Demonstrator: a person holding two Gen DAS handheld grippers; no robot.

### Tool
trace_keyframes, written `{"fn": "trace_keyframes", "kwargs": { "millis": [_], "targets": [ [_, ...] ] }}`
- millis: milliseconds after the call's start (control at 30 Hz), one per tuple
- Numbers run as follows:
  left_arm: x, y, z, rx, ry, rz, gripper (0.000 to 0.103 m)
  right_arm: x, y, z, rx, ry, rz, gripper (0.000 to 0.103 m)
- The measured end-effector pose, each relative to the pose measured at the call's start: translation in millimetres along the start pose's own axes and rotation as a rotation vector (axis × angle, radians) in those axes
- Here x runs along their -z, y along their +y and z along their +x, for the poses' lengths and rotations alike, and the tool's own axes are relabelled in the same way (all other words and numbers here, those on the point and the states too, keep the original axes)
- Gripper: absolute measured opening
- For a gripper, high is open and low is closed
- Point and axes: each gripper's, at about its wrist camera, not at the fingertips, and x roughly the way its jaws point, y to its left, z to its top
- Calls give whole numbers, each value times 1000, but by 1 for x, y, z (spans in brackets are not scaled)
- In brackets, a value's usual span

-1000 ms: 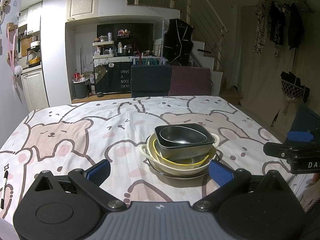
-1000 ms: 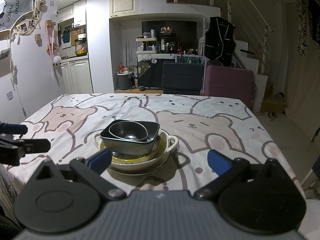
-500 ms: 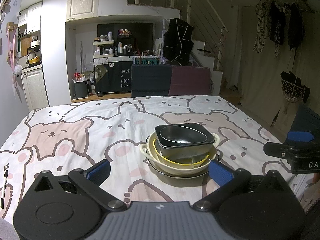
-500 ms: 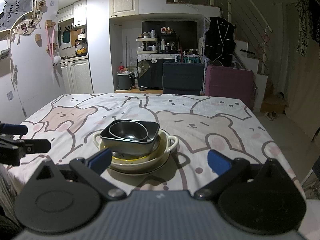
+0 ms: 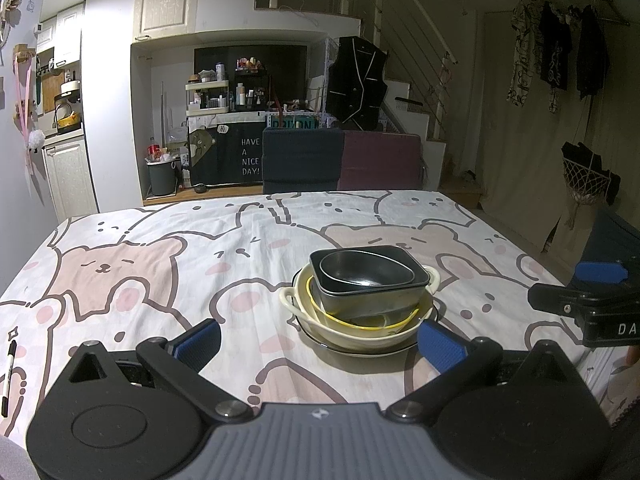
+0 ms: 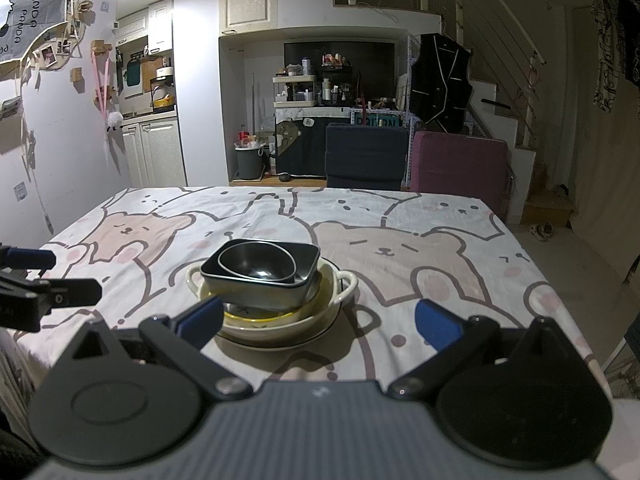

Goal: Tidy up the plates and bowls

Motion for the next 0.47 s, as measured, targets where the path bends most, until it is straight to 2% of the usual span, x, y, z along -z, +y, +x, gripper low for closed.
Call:
{"fn": "trace_keyframes", "kwargs": {
  "millis": [467],
  "targets": [
    [0, 0, 0, 0, 2, -1, 103, 0, 0, 0, 0, 0, 0, 103]
  ]
}}
